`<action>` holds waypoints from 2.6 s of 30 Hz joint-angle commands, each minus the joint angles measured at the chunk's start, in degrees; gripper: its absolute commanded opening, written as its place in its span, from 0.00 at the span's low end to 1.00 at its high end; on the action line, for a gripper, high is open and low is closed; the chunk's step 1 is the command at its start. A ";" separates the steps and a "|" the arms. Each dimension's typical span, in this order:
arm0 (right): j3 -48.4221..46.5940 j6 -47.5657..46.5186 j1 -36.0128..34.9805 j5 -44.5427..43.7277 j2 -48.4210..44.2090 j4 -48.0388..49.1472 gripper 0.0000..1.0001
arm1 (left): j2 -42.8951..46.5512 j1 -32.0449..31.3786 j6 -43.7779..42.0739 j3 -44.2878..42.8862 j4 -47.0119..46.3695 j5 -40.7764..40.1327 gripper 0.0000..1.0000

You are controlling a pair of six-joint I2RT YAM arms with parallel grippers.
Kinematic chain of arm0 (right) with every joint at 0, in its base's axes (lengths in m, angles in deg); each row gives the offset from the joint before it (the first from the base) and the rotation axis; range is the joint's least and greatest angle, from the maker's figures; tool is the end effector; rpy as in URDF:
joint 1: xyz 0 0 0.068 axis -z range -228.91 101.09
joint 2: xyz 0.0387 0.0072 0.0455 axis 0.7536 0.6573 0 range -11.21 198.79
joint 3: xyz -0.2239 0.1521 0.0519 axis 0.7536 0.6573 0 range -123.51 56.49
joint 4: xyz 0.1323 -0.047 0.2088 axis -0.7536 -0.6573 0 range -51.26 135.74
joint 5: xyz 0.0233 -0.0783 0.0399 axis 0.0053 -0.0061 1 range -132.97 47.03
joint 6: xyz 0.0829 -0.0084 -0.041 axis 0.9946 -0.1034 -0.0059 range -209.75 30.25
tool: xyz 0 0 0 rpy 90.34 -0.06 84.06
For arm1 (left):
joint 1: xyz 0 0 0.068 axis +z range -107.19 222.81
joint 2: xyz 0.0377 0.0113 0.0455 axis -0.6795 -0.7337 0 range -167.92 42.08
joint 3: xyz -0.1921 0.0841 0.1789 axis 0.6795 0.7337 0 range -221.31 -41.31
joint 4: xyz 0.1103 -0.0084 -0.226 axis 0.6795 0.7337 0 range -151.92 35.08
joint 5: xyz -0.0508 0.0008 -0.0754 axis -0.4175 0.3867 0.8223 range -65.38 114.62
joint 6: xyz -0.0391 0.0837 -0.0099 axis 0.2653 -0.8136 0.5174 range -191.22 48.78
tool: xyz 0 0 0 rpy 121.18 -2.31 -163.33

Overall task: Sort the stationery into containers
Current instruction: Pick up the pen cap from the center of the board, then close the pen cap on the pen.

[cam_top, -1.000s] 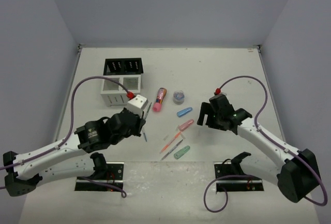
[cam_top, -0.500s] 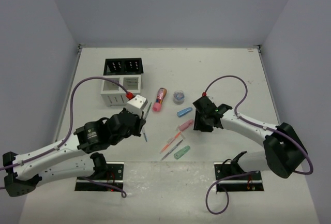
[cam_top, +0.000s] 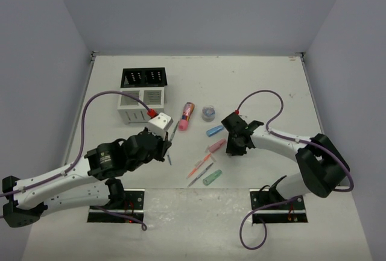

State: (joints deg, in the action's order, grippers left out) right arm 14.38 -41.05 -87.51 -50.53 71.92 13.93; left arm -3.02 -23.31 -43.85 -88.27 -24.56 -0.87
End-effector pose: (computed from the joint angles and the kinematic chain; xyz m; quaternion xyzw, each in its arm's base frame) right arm 0.2027 0.1478 0.1200 0.0966 0.9820 0.0556 0.1528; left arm 0.1080 -0.1552 0.2834 0.1923 0.8516 -0.1908 0.4489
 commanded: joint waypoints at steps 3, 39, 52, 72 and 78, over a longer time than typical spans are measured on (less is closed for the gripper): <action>0.48 2.12 -0.33 -3.34 1.76 0.43 0.13 | 1.10 -0.86 -0.92 0.55 -2.21 -0.71 0.00; 5.98 -2.99 -0.33 21.90 -49.20 55.25 0.00 | -3.91 -1.12 19.19 12.51 -64.70 32.22 0.00; 6.12 -4.49 -0.33 27.47 -47.36 55.10 0.00 | -6.46 -1.12 19.35 11.65 -63.26 32.60 0.00; 4.36 -6.64 -0.33 27.31 -49.11 49.56 0.00 | -7.05 -1.12 18.57 10.20 -59.93 33.70 0.00; 3.26 -7.50 -0.33 26.93 -49.43 47.58 0.00 | -7.44 -1.12 18.54 9.78 -58.76 33.90 0.00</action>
State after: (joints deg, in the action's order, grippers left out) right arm 20.74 -46.87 -87.54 -24.01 23.15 62.32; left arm -10.14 -24.09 -24.85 -75.76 -83.56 32.15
